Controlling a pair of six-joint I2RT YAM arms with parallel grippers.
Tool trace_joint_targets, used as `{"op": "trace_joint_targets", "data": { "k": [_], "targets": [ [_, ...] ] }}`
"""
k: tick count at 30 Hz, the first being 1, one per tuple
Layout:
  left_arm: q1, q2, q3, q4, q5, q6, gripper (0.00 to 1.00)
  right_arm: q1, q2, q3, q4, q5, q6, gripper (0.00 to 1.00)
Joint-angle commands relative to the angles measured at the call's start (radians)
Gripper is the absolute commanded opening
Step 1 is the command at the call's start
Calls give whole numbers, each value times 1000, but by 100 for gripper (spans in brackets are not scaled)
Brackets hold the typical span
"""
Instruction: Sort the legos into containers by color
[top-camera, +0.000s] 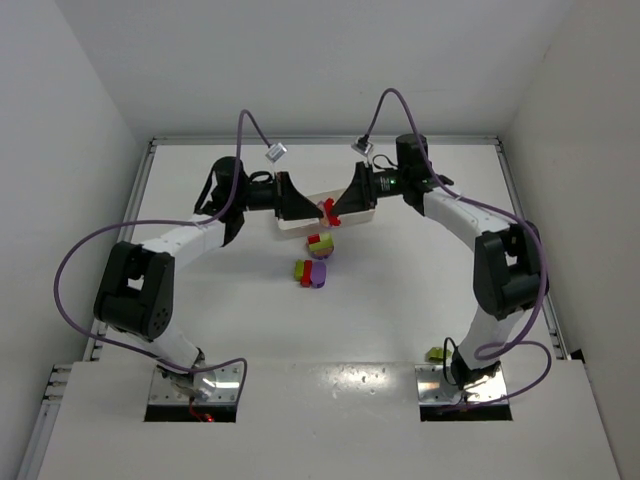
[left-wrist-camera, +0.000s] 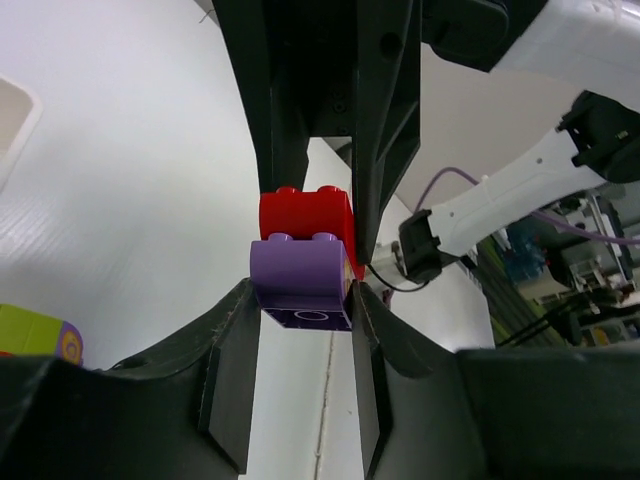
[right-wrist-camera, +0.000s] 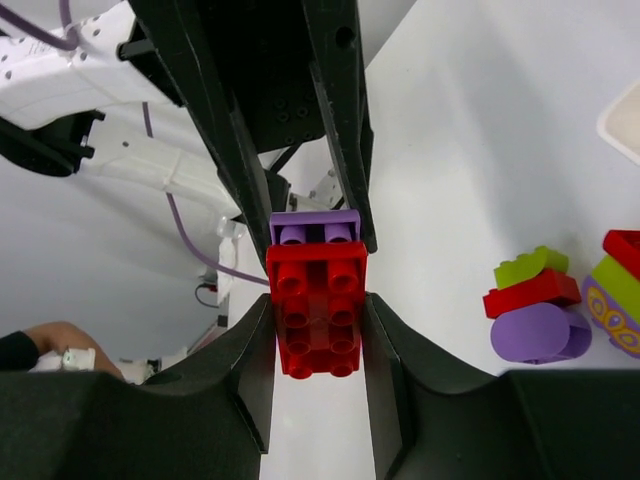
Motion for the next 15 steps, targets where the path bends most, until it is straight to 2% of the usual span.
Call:
{"op": "trace_joint_targets", "data": {
  "k": [1, 5, 10, 11, 13, 14, 15],
  "targets": [
    [-2, -51, -1, -69, -32, 117, 0, -52, 23, 57, 41, 41, 15, 0],
    [59, -109, -60, -159, -76, 189, 0, -118, 46, 104, -3, 81, -22, 0],
    [151, -146, -79, -324, -149, 318, 0, -161, 114, 190, -129, 141, -157, 0],
    [162, -146, -79, -335, -184, 333, 0, -173, 114, 205, -129, 167, -157, 0],
    [173, -146, -22, -456, -274, 428, 0, -173, 138, 235, -199, 236, -232, 0],
    [173, -137, 1, -493, -369, 463, 0, -173, 152, 270, -230, 301, -269, 0],
    [161, -137, 24, -554, -409, 499, 0, -164, 161, 290, -306, 349, -308, 0]
  ]
}}
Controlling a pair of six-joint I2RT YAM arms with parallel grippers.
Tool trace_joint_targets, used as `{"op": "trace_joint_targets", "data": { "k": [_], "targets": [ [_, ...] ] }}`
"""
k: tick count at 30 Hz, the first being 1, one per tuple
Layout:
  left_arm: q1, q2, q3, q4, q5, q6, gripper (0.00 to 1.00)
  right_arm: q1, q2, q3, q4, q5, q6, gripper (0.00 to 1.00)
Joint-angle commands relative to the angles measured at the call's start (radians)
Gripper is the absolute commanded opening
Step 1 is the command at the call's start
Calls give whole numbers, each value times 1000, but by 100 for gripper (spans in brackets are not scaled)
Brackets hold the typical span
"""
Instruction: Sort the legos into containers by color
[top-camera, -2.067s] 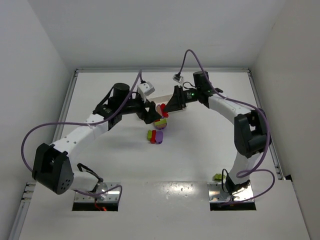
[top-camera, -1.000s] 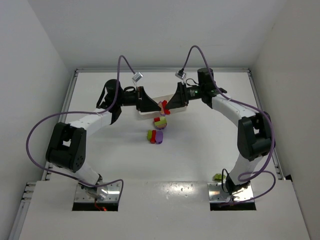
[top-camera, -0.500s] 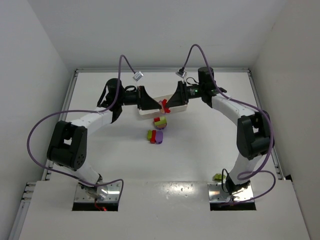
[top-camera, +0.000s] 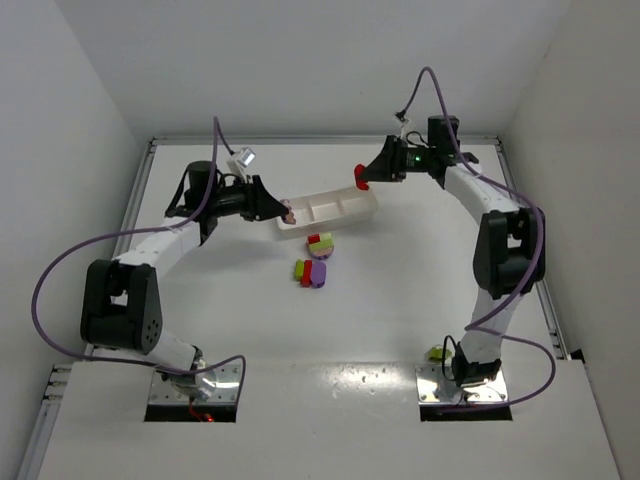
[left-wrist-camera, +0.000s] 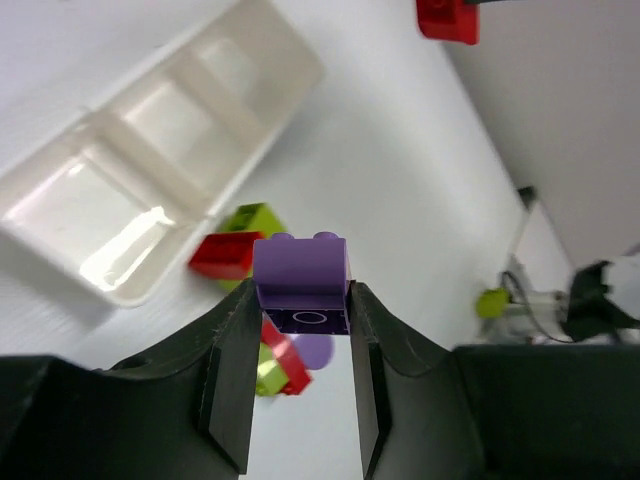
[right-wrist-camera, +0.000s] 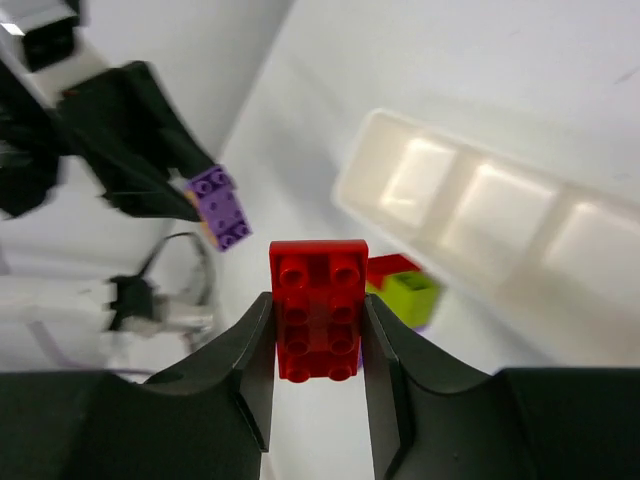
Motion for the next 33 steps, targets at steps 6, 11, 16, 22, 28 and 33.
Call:
{"op": "trace_joint_targets", "data": {
  "k": [6, 11, 16, 22, 28, 33],
  "targets": [
    [-68, 83, 223, -273, -459, 277, 0, 75, 66, 158, -214, 446, -295, 0],
    [-100, 149, 288, -298, -521, 301, 0, 93, 143, 176, -232, 558, -382, 0],
    [-135, 186, 308, -298, -556, 311, 1, 102, 174, 185, -233, 558, -421, 0],
    [-157, 242, 340, -298, -579, 320, 2, 102, 218, 186, -233, 558, -430, 0],
    [-166, 293, 381, -298, -599, 320, 2, 102, 260, 230, -233, 567, -439, 1],
    [-166, 330, 406, -319, -613, 320, 18, 102, 278, 250, -233, 587, -439, 27]
  ]
}}
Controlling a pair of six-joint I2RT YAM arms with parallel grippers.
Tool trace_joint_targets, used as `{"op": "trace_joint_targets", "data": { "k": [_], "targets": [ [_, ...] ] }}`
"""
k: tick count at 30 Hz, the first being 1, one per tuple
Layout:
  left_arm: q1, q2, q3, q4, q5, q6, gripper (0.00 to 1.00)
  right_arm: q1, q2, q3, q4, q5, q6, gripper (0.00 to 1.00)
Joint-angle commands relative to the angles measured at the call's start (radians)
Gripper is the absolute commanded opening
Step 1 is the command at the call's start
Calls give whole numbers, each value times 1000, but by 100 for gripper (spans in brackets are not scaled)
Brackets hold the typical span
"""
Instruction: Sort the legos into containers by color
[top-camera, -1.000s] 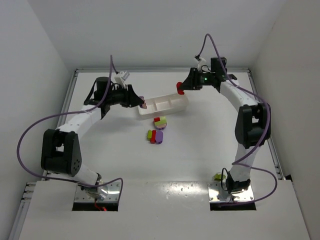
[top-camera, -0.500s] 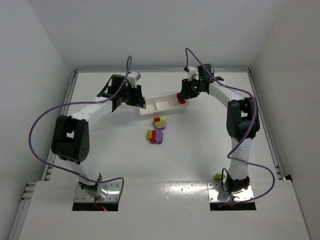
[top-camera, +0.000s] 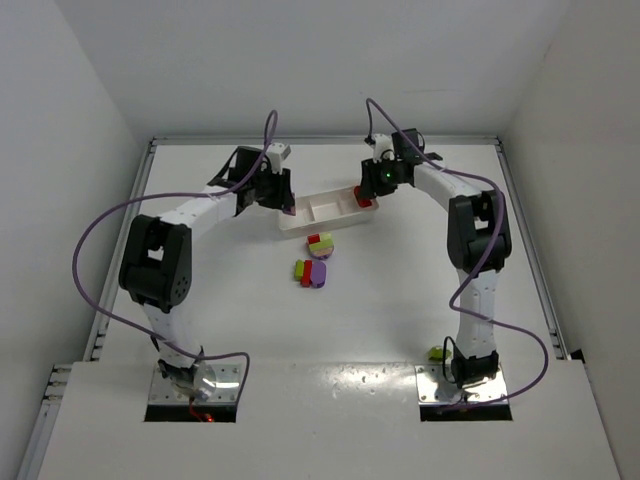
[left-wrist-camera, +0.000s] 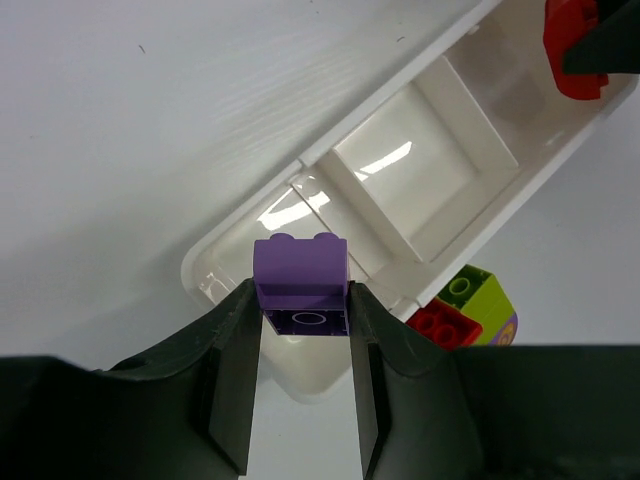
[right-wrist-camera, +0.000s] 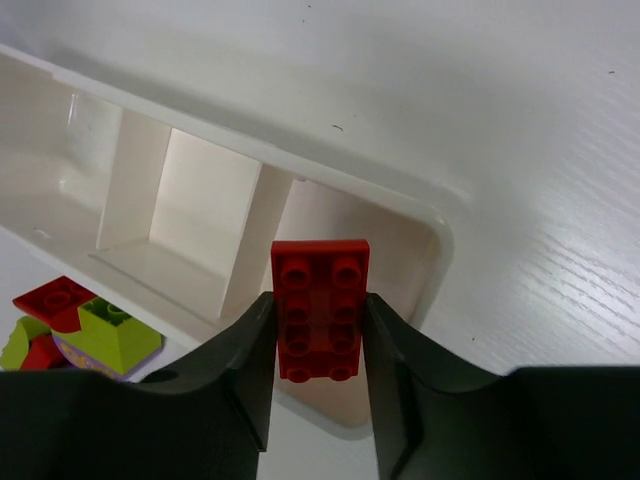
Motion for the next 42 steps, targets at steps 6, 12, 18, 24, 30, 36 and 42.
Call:
{"op": "trace_joint_targets", "data": {
  "k": [6, 12, 18, 24, 30, 36, 42],
  "targets": [
    [-18, 45, 68, -43, -55, -10, 51, 22, -6, 39, 21, 49, -29, 59],
    [-18, -8, 44, -10, 40, -10, 67, 32, -38, 30, 21, 58, -19, 76],
    [-42, -212, -150, 309, 296, -20, 69, 10, -219, 30, 49, -12, 143, 80],
    [-169, -200, -150, 284, 569, 67, 69, -112, -412, -79, 21, 126, 183, 80],
    [-419, -123, -122, 261, 557, 193, 69, -411, -581, -349, -65, 161, 192, 80],
    [-564, 5, -111, 351, 520, 220, 69, -686, -691, -443, -176, 111, 192, 80],
    [-694, 127, -79, 400, 520, 276, 65, -795, -725, -443, -226, 9, 179, 80]
  ]
}}
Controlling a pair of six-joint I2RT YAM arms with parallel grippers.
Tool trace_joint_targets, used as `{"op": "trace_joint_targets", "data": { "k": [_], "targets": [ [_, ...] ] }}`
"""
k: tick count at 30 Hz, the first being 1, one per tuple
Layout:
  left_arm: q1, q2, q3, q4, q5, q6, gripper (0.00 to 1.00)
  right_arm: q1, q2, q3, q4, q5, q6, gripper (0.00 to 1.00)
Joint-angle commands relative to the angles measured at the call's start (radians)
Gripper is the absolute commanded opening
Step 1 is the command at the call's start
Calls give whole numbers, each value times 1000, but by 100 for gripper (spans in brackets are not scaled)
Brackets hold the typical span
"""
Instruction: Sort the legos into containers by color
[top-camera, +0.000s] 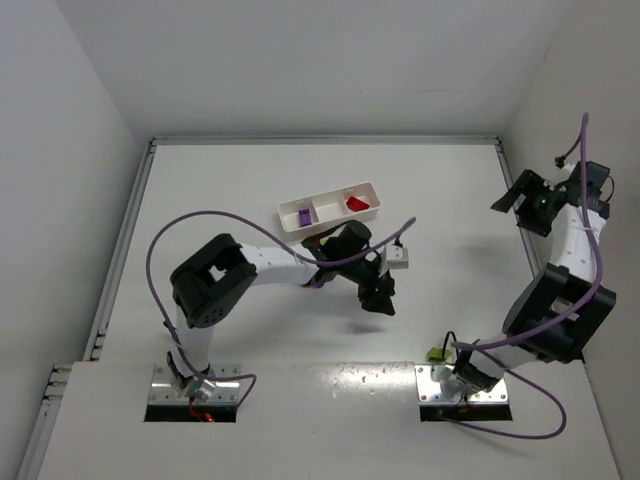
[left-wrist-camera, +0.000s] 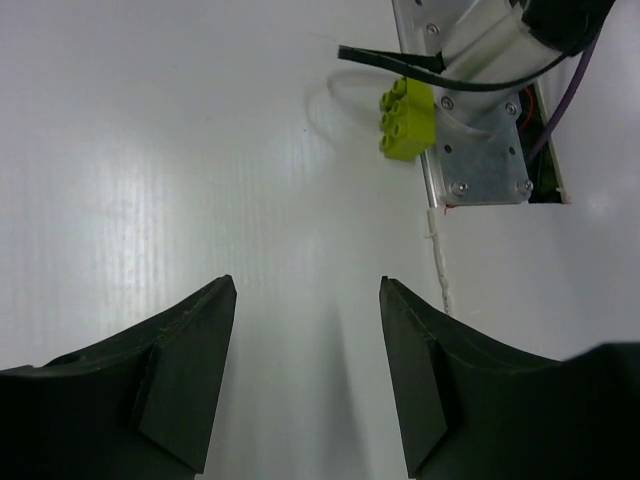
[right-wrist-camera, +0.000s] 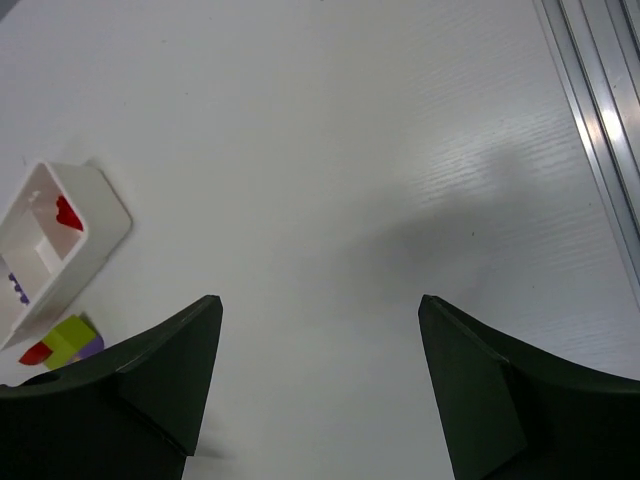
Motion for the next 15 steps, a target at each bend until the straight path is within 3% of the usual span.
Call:
{"op": "trace_joint_targets", "data": {
  "k": [1, 15],
  "targets": [
    [-80, 33, 37, 124, 1, 88, 65, -37, -60, 31, -29, -102, -2, 80],
    [-324, 151, -23, 417, -119, -29, 60, -151, -82, 103, -165, -256, -80, 80]
  ]
}}
